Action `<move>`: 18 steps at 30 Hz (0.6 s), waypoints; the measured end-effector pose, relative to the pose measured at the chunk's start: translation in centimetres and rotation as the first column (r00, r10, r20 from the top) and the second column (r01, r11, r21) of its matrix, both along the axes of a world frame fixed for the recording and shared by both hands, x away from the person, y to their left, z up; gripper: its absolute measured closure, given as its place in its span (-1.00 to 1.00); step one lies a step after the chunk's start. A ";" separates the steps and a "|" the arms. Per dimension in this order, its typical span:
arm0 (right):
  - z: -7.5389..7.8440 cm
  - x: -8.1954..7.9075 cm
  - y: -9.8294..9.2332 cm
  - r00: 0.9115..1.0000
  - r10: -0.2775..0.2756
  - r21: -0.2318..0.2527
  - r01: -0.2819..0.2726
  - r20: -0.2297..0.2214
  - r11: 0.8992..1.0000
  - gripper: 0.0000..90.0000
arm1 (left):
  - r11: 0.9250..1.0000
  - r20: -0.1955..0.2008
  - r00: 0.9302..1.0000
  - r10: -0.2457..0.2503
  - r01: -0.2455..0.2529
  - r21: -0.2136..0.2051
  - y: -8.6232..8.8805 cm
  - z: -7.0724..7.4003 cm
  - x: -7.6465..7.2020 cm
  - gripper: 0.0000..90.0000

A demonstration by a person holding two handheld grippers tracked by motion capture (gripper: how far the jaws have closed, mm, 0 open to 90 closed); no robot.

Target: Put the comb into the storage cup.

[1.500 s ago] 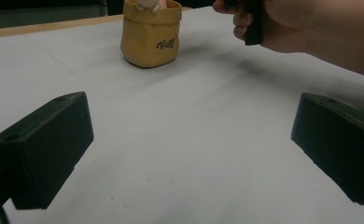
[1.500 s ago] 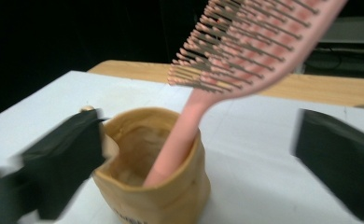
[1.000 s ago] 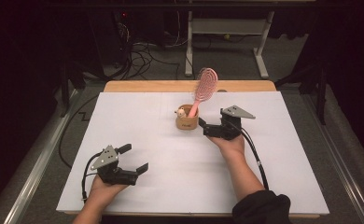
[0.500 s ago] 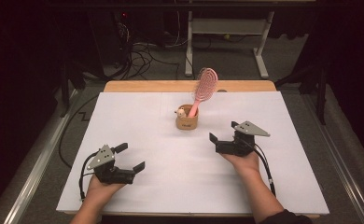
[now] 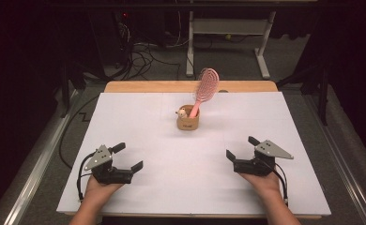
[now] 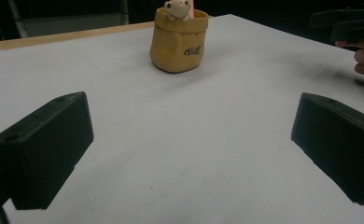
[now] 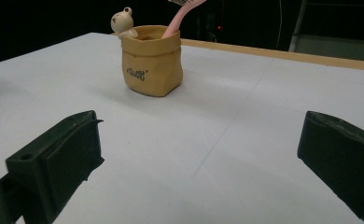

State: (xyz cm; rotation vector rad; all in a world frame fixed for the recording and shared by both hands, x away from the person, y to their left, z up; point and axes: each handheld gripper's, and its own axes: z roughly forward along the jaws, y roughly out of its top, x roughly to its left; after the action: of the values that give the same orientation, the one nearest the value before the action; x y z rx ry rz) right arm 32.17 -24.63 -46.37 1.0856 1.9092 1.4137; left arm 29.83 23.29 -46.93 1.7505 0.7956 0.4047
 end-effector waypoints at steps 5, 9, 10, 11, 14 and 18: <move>-0.1 -1.4 -1.5 1.000 -0.006 -0.002 0.006 0.004 1.000 -0.99 | 1.000 0.003 1.000 0.003 -0.003 0.008 0.2 0.0 -0.1 -1.00; -0.2 -2.6 -2.7 0.999 -0.021 0.000 0.021 0.027 1.000 -0.99 | 1.000 0.005 1.000 0.017 -0.017 0.003 0.5 0.0 -0.1 -1.00; -0.2 -3.0 -3.1 0.999 -0.029 0.002 0.029 0.036 1.000 -0.99 | 1.000 0.007 1.000 0.021 -0.021 0.001 0.6 0.1 -0.1 -1.00; -0.2 -3.2 -3.3 0.999 -0.031 0.003 0.031 0.039 1.000 -0.99 | 1.000 0.008 1.000 0.023 -0.023 0.000 0.7 0.1 -0.1 -1.00; -0.3 -3.9 -4.1 0.998 -0.040 0.009 0.039 0.050 0.999 -0.99 | 1.000 0.016 0.999 0.030 -0.030 -0.005 1.0 0.2 -0.2 -1.00; -0.5 -5.1 -5.0 0.997 -0.039 0.016 0.038 0.071 0.999 -0.99 | 0.999 0.018 0.999 0.035 -0.035 -0.009 1.1 0.2 -0.2 -1.00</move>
State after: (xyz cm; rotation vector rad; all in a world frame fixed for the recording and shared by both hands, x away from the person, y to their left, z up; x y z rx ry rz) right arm 27.07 -29.60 -46.84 1.0588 1.8215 1.4284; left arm 29.61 24.42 -46.73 1.7240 0.8152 0.4395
